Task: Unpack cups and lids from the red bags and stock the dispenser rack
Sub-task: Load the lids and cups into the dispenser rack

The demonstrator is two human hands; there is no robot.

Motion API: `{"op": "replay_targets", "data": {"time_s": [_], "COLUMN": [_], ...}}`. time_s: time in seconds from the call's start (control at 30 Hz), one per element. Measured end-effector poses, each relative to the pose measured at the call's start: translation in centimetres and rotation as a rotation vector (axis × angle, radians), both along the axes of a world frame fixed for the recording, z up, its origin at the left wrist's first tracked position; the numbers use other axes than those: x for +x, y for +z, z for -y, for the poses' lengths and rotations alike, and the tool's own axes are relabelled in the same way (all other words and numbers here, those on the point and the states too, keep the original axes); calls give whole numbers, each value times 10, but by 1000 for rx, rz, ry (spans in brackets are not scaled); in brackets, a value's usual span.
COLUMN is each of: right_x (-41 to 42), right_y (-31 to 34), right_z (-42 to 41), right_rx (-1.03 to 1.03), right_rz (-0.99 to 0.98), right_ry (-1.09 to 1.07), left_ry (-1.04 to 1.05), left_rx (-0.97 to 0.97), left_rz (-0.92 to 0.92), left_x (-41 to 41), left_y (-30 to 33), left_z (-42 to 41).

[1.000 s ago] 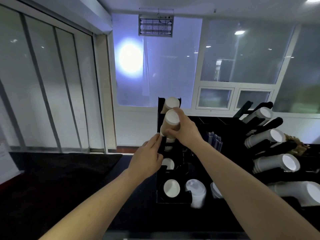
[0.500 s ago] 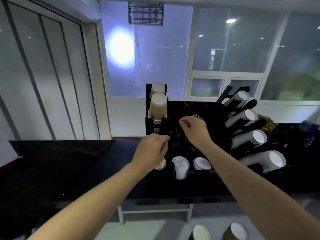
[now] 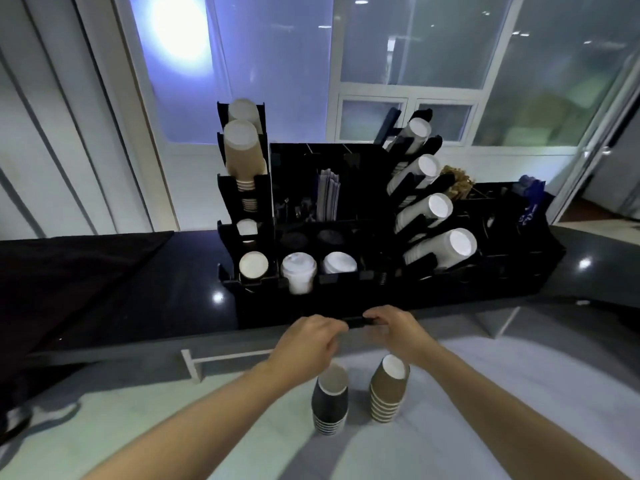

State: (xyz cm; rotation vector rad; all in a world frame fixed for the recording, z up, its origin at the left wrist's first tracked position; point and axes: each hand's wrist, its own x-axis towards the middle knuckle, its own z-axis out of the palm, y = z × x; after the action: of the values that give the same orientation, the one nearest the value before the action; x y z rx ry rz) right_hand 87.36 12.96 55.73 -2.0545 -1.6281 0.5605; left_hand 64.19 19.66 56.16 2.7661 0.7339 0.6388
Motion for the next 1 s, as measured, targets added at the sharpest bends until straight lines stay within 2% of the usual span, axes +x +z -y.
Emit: {"op": "replay_targets", "data": {"time_s": [0.1,0.27,0.47,0.63,0.73,1.0], "right_x": [11,14,7,3,0,-20], "right_y": [-35,-74,-93,-83,-62,52], "right_z": [25,51,59,56,45,8], "right_rx": [-96,-180,-152,-121,-43,194], "right_rz": [71,28,21,29,64,54], "right_ry": [-48,-52,-85,-85,-47,54], "left_ry": [28,62,77,93,107,140], "left_rx": [-95,-152,-120,-111,-71,143], "left_rz": [-129,-323,-339,-283,-190,162], "left_x": [11,12,8,4,2,-17], "left_y": [-35,-82,-95,-84,-66,15], "left_z": [13,33,44,43,36,-4]}}
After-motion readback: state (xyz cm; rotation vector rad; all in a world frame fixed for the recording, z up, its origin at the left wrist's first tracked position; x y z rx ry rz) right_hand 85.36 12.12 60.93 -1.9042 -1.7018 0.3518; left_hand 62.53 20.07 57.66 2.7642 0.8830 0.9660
